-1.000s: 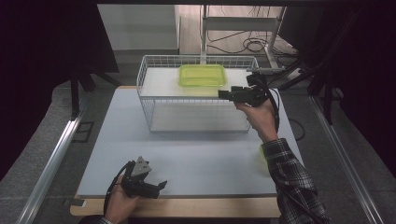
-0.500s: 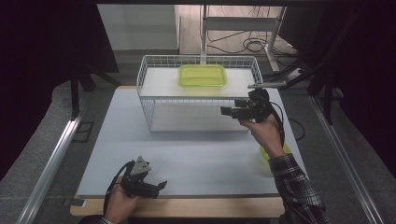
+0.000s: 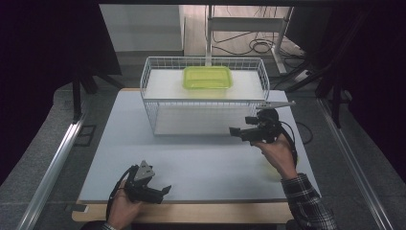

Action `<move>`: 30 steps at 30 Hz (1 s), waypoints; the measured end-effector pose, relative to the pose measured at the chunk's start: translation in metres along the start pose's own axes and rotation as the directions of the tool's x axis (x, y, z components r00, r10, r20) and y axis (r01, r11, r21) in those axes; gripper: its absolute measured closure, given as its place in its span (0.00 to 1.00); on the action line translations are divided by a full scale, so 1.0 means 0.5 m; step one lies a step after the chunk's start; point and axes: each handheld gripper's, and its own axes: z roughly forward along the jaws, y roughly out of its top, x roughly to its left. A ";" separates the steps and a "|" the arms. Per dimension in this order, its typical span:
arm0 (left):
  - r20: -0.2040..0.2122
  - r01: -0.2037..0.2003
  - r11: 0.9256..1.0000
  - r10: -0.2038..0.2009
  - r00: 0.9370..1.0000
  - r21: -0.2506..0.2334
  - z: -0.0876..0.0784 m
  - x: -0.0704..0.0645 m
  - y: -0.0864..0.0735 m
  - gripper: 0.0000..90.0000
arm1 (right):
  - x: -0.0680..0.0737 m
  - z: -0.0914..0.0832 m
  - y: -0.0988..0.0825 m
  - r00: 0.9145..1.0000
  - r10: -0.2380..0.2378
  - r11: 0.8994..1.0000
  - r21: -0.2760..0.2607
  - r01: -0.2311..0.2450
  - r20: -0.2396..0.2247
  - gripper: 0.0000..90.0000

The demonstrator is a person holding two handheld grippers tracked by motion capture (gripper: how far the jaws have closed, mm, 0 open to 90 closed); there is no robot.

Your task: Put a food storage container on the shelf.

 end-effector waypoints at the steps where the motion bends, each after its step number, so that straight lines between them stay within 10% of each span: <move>1: -0.001 -0.001 1.000 0.001 1.000 0.000 0.000 0.000 0.000 0.02 | 0.002 -0.001 -0.004 1.000 -0.003 1.000 0.002 0.003 0.000 0.12; 20: -0.003 -0.007 1.000 0.007 1.000 -0.020 -0.003 0.002 -0.002 0.01 | 0.026 -0.004 -0.105 0.995 -0.089 0.996 0.026 0.088 0.045 0.01; 30: -0.009 -0.024 0.999 0.024 1.000 -0.025 -0.004 -0.004 -0.001 0.01 | 0.029 0.010 -0.167 0.998 -0.055 0.998 0.027 0.054 0.021 0.01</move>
